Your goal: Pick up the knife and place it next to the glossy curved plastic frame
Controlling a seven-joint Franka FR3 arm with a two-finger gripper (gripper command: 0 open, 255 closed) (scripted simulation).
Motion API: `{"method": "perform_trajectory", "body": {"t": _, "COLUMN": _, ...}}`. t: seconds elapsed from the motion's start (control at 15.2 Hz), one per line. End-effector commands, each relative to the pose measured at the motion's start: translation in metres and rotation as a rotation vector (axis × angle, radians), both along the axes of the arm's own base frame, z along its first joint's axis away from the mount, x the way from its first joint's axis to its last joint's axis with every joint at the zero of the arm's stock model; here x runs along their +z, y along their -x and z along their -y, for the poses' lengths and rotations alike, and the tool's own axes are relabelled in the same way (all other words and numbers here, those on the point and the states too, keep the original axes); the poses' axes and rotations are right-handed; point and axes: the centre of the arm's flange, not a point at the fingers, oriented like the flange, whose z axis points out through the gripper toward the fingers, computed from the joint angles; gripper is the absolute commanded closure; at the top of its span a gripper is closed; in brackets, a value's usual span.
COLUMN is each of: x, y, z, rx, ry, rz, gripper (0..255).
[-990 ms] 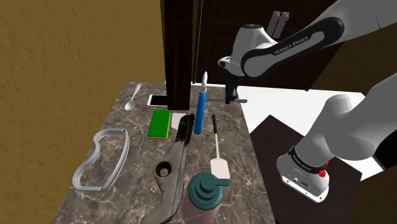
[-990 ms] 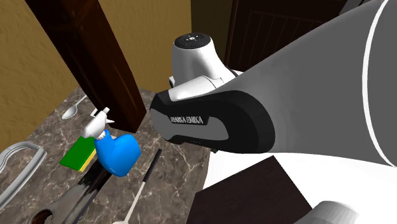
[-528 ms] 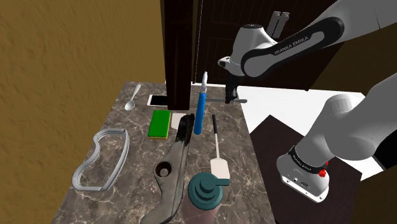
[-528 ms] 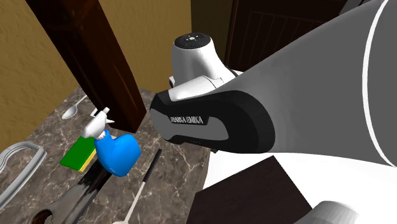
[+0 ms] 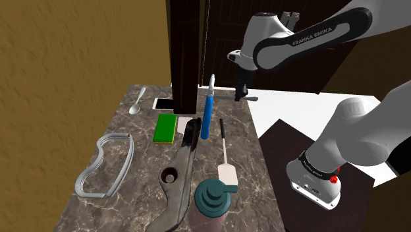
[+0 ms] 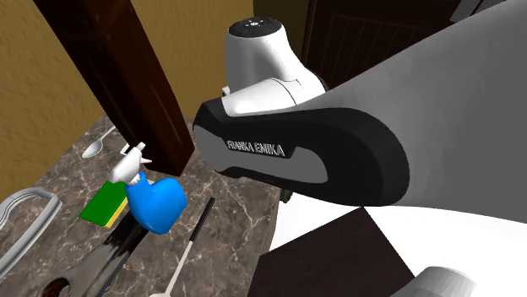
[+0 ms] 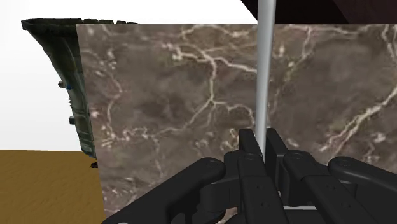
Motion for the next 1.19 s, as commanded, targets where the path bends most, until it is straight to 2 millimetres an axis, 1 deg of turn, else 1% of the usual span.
{"method": "perform_trajectory", "body": {"t": 0.0, "x": 0.01, "y": 0.0, "z": 0.0, "rx": 0.0, "ry": 0.0, "rz": -0.001, "gripper": 255}}
{"method": "perform_trajectory", "body": {"t": 0.86, "x": 0.079, "y": 0.0, "z": 0.0, "rx": 0.0, "ry": 0.0, "rz": -0.001, "gripper": 255}}
{"method": "perform_trajectory", "body": {"t": 0.92, "x": 0.081, "y": 0.001, "z": 0.0, "rx": 0.0, "ry": 0.0, "rz": -0.001, "gripper": 255}}
{"method": "perform_trajectory", "body": {"t": 1.12, "x": 0.081, "y": 0.011, "z": -0.039, "rx": 0.0, "ry": 0.0, "rz": -0.001, "gripper": 255}}
